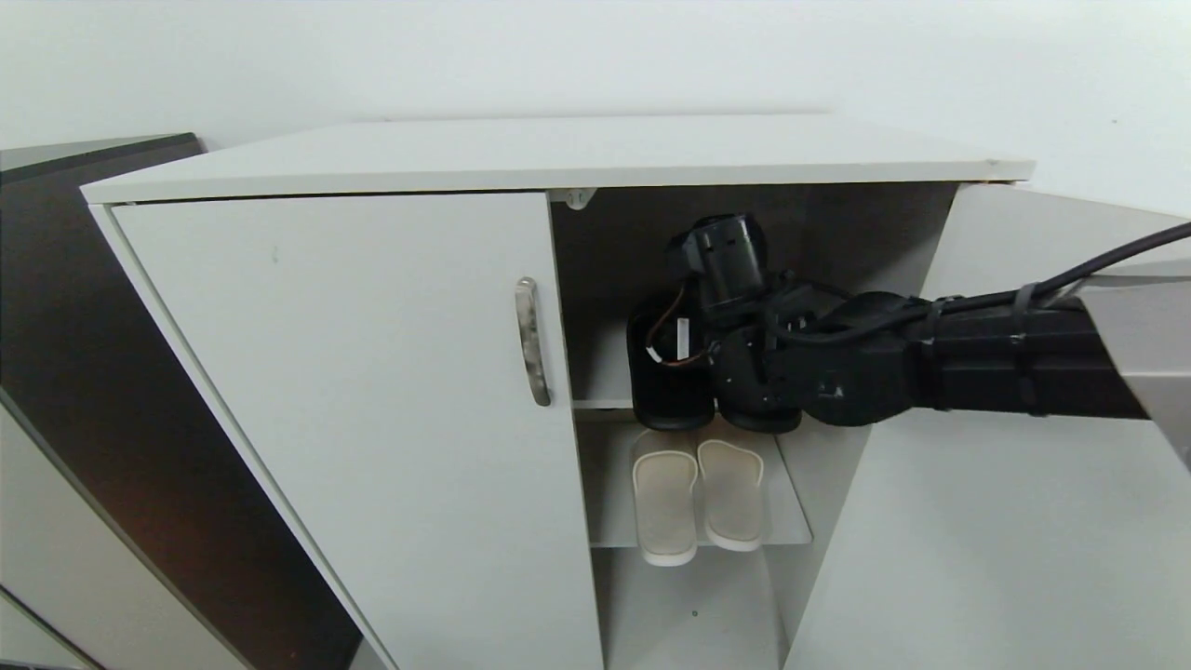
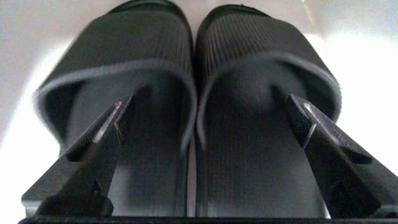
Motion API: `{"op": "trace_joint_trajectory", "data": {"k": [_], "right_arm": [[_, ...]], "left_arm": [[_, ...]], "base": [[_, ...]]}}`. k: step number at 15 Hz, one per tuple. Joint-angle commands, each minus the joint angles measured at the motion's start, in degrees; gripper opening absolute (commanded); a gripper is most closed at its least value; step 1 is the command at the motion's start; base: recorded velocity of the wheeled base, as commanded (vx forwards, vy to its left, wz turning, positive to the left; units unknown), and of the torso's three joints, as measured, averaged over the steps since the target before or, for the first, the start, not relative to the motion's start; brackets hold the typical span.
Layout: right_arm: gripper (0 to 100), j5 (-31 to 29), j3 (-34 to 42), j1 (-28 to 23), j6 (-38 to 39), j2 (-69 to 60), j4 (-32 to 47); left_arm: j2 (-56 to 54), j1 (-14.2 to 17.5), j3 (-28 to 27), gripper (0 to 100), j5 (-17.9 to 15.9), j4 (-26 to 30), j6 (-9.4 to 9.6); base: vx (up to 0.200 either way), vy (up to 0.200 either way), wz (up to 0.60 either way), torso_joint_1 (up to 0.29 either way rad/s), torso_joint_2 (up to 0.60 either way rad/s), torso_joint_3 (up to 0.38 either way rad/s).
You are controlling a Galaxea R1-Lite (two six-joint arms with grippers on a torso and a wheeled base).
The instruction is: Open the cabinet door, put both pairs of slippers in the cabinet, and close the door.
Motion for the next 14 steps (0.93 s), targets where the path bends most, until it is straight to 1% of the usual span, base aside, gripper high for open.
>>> {"op": "trace_joint_trajectory", "data": {"k": [1, 2, 4, 5, 6, 8, 9, 14], "right_arm": [[100, -0.1, 9.8, 3.2, 0.0, -8.9, -3.0], [100, 0.0, 17.3, 5.3, 0.0, -12.3, -6.4], [100, 0.5, 27.1, 7.1, 0.0, -15.8, -12.2], [0, 0.5, 30.6, 7.4, 0.0, -16.8, -14.9], [0, 0.9, 34.5, 8.0, -0.1, -18.2, -18.5], [0, 4.8, 40.4, 8.1, 0.0, -20.7, -21.2], [0, 5.3, 42.0, 8.2, 0.2, -21.6, -22.8], [0, 5.7, 43.2, 8.3, 0.4, -20.5, -23.9]], "left_arm": [[0.0, 0.0, 0.0, 0, 0.0, 0.0, 0.00], [0.0, 0.0, 0.0, 0, 0.0, 0.0, 0.00], [0.0, 0.0, -0.1, 0, 0.0, 0.0, 0.00], [0.0, 0.0, 0.0, 0, 0.0, 0.0, 0.00], [0.0, 0.0, 0.0, 0, 0.0, 0.0, 0.00], [0.0, 0.0, 0.0, 0, 0.0, 0.0, 0.00], [0.0, 0.0, 0.0, 0, 0.0, 0.0, 0.00], [0.0, 0.0, 0.0, 0, 0.3, 0.1, 0.00]], "base": [[0.000, 0.000, 0.00, 0.000, 0.00, 0.000], [0.000, 0.000, 0.00, 0.000, 0.00, 0.000], [0.000, 0.000, 0.00, 0.000, 0.00, 0.000], [0.000, 0.000, 0.00, 0.000, 0.00, 0.000], [0.000, 0.000, 0.00, 0.000, 0.00, 0.000], [0.000, 0.000, 0.00, 0.000, 0.00, 0.000], [0.000, 0.000, 0.00, 0.000, 0.00, 0.000], [0.000, 0.000, 0.00, 0.000, 0.00, 0.000]]}}
